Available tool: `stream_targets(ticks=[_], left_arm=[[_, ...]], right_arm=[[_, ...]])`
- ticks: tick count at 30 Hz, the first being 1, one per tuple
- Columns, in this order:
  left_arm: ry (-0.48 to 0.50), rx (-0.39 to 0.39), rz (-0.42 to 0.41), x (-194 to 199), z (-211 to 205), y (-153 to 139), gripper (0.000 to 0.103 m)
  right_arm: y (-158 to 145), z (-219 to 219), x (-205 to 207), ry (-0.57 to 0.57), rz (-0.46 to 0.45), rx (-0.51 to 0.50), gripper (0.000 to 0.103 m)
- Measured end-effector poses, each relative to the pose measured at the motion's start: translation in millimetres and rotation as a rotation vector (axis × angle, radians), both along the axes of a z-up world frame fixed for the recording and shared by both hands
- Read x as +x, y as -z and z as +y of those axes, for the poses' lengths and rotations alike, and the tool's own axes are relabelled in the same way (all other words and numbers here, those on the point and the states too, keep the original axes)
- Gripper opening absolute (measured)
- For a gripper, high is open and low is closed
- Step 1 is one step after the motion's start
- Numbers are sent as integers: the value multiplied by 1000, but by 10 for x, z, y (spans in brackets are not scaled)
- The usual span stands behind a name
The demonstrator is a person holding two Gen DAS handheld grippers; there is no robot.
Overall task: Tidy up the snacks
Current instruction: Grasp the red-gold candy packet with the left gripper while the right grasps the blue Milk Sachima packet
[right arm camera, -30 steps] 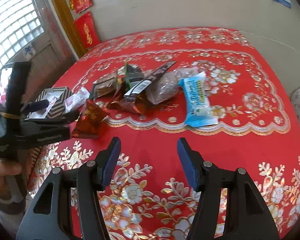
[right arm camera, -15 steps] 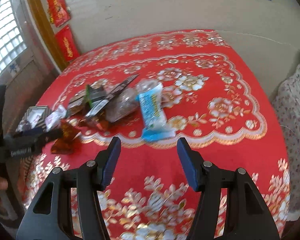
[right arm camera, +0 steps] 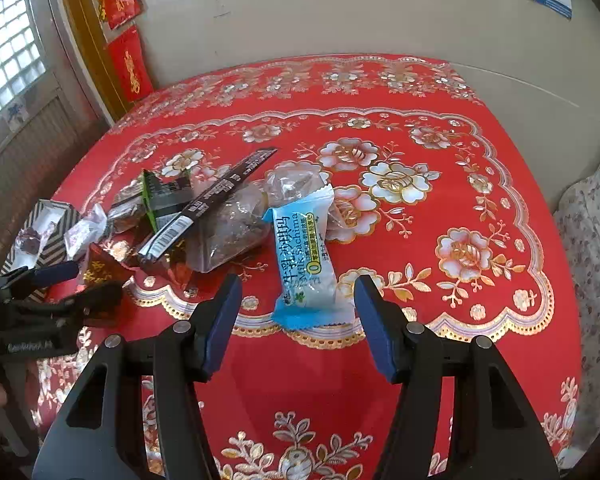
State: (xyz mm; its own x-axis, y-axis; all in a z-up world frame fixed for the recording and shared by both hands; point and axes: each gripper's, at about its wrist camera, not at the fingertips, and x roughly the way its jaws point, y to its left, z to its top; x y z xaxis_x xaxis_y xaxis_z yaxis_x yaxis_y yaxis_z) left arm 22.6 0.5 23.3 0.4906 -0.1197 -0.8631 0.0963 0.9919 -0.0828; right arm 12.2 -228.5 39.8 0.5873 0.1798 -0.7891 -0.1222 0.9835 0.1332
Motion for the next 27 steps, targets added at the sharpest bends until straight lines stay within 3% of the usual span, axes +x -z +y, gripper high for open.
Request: stream_targets(ticks=[27], left_arm=[[-10, -8, 17, 68, 27, 100, 98]], right_arm=[[186, -28, 400, -15, 44, -19, 59]])
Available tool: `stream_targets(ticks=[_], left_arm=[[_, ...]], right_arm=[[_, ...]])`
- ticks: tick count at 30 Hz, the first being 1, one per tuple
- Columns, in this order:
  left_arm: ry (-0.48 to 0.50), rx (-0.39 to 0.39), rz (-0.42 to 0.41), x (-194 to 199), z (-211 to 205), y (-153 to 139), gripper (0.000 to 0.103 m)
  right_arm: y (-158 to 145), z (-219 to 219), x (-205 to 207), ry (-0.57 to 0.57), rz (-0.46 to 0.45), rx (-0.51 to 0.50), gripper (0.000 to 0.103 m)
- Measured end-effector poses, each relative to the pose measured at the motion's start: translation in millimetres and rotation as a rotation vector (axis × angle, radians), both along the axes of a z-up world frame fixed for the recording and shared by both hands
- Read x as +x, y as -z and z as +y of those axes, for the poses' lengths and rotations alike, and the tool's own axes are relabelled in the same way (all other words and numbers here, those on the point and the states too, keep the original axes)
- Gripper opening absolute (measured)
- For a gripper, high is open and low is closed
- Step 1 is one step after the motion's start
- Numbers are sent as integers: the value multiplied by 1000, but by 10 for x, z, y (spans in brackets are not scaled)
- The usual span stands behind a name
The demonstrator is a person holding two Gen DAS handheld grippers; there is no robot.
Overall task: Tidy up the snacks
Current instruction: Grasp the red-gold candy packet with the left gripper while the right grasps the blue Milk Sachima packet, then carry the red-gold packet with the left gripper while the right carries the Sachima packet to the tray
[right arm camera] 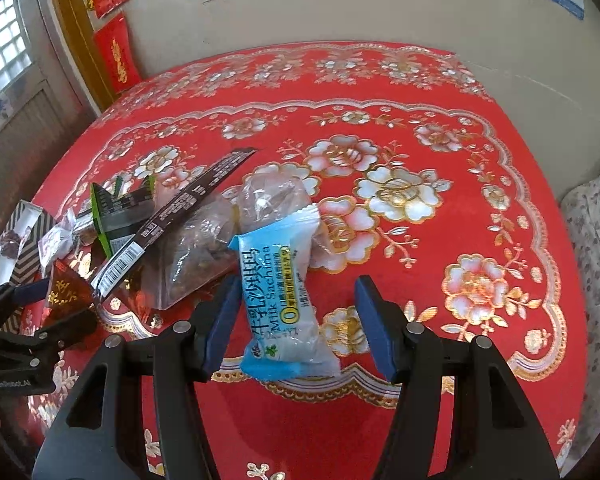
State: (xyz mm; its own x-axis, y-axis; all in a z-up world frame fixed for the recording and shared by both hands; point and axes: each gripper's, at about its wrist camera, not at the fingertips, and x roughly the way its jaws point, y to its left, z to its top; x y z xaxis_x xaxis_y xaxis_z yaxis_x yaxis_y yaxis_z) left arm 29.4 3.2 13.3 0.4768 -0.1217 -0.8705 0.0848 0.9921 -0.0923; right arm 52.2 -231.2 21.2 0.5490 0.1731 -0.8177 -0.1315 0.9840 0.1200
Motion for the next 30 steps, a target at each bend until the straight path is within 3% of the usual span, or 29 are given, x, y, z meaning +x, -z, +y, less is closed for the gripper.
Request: stream_targets(ticks=[4, 5, 6, 9, 10, 12, 22, 30], left_arm=[[7, -3, -14, -6, -10, -3, 96], [5, -7, -21, -9, -6, -4, 91], [1, -13, -19, -7, 8, 3, 73], [3, 11, -43, -41, 31, -16, 39], [12, 9, -44, -56, 39, -21, 32], [25, -23, -41, -88, 73, -24, 32], [33, 22, -109, -352, 104, -177, 32], [15, 20, -155, -499, 265, -376, 32]], right_arm=[[26, 72, 24, -28, -20, -11, 57], [30, 95, 29, -30, -24, -23, 46], [40, 124, 35, -36, -22, -40, 27], [35, 152, -28, -45, -34, -56, 27], [14, 134, -71, -39, -46, -54, 27], [-51, 114, -180, -31, -78, -53, 27], [-199, 123, -574, -30, -98, 14, 27], [-339, 492, -791, -105, -119, 46, 27]])
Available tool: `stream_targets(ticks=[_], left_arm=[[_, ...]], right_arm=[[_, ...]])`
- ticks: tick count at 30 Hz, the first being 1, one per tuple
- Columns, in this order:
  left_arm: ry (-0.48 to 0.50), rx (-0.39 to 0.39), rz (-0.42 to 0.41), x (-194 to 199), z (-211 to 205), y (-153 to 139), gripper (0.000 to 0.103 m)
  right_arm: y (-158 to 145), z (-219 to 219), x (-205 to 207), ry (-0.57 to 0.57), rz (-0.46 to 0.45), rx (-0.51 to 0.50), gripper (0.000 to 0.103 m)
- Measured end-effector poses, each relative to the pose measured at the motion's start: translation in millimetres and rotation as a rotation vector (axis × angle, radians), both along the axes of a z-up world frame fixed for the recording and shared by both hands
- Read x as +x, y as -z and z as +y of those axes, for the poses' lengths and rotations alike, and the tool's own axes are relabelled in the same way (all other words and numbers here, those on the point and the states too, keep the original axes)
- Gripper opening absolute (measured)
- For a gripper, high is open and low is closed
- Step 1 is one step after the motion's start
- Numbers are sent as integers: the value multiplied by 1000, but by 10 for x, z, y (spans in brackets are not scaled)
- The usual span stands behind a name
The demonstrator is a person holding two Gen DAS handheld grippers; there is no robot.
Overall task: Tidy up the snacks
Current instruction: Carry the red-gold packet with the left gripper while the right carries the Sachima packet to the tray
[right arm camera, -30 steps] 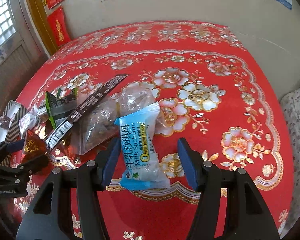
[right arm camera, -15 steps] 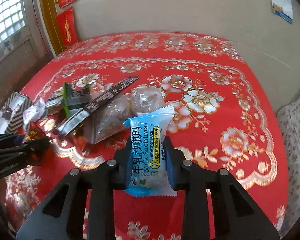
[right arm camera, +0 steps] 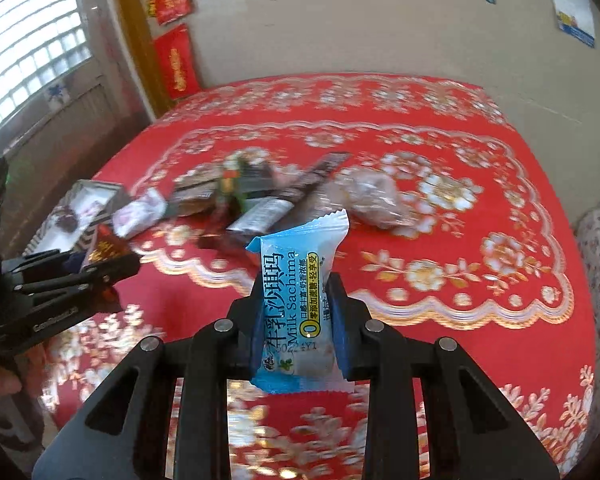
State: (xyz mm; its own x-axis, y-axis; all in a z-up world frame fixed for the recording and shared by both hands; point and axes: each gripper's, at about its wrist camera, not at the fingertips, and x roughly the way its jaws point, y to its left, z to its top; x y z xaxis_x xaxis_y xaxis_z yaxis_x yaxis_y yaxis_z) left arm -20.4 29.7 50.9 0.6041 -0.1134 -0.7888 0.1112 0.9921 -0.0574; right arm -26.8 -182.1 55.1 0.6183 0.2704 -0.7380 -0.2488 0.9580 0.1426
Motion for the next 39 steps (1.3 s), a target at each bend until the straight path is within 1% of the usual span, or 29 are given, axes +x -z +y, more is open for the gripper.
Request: stream_targets(ticks=[8, 14, 19, 31, 35, 39], left_arm=[[-35, 12, -46, -105, 236, -157, 32], [-69, 19, -62, -149, 452, -231, 32], [-110, 24, -70, -161, 693, -298, 32], [-239, 34, -87, -191, 1470, -430, 32], [-284, 42, -78, -175, 1744, -422, 32], [-331, 32, -59, -118, 2015, -364, 32]], right_arm=[[-96, 513, -74, -98, -14, 6, 27], [-114, 887, -53, -161, -15, 16, 27], [-134, 1196, -18, -210, -17, 5, 27], [-169, 1872, 158, -294, -14, -20, 27], [-178, 2084, 236, -318, -12, -26, 27], [-173, 2305, 331, -341, -10, -32, 27]])
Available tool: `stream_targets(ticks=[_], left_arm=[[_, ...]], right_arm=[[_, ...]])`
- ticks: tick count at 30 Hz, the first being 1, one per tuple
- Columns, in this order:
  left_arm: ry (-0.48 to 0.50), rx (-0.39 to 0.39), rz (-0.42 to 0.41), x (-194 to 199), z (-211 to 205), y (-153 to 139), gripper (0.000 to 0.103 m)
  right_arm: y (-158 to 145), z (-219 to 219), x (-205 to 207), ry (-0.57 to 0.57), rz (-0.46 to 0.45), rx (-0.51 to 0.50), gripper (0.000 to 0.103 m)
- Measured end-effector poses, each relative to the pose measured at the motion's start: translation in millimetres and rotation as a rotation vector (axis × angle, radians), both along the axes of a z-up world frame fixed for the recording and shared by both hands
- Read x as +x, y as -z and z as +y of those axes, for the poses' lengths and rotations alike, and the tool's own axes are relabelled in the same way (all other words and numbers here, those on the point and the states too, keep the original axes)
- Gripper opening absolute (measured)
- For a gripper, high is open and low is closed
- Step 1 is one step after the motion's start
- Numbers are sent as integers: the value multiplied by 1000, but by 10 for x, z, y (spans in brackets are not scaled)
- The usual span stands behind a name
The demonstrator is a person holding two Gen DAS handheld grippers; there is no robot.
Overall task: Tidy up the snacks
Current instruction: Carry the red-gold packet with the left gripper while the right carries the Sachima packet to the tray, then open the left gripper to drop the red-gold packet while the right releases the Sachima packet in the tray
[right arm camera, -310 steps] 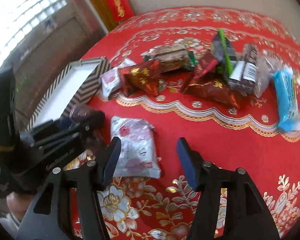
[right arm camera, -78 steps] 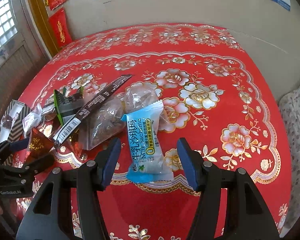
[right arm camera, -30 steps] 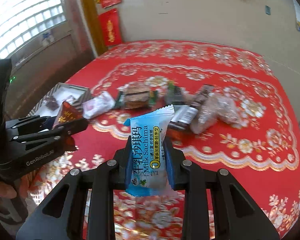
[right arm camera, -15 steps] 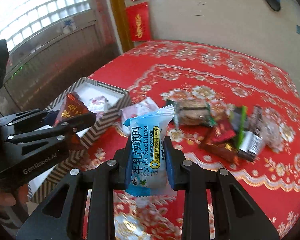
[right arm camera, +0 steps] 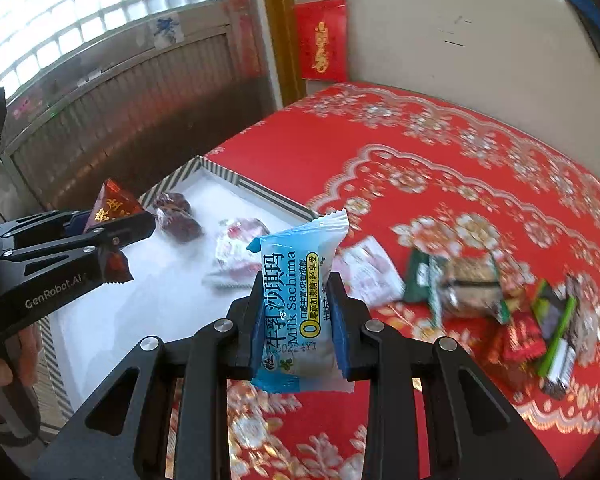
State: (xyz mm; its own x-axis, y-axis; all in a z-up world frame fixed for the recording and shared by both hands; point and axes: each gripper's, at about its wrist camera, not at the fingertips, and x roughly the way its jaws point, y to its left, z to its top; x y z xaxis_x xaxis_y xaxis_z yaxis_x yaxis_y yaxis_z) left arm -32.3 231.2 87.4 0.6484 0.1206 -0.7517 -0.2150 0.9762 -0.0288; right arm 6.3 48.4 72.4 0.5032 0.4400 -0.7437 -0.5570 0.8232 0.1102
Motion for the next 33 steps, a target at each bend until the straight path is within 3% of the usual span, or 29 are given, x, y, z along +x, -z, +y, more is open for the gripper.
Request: stream_targets(ticks=[9, 18, 33], left_arm=[[-63, -22, 39, 97, 350, 176, 32], [-75, -29, 80, 156, 420, 354, 32], [-93, -33, 81, 179, 447, 443, 32]], right_arm=[[63, 433, 204, -44, 20, -19, 27], [236, 747, 276, -89, 55, -31, 27], [485, 978, 313, -121, 101, -71, 27]])
